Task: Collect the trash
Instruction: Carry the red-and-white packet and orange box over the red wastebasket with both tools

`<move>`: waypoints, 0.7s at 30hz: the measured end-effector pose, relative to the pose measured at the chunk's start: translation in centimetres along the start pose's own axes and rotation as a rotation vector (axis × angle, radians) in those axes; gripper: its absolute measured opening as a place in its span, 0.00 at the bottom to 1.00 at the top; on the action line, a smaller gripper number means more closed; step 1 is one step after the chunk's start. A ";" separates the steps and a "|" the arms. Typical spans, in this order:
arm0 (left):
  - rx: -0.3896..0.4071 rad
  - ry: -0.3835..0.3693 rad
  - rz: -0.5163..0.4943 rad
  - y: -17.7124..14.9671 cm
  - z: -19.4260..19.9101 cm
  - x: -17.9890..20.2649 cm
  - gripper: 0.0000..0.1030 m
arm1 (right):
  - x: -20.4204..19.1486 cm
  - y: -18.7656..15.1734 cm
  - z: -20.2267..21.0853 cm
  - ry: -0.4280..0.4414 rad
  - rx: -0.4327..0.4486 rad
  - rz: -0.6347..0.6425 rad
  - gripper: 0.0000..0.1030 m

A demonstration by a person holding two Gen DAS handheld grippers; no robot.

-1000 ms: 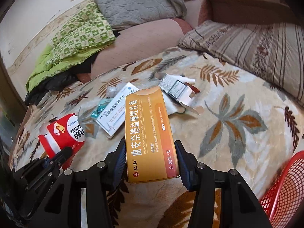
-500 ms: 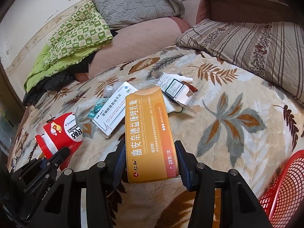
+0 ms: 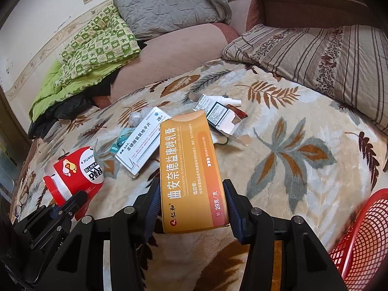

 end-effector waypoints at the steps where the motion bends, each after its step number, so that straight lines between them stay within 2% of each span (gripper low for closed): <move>1: 0.000 -0.002 0.000 0.0 0.0 0.0 0.04 | 0.0 0.0 0.0 0.000 0.000 0.001 0.52; 21: 0.005 -0.023 -0.010 0.0 0.3 0.4 0.04 | 0.5 0.1 0.2 -0.005 -0.002 -0.023 0.52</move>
Point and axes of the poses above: each gripper's, at about its wrist camera, not at the fingertips, and z roughly against the way its jaws point, x to its right, y to its top, the point moved 3 cm from there along -z, roughly the way its jaws point, and after that the axes turned 6 degrees about -x, right-handed, at the moved point
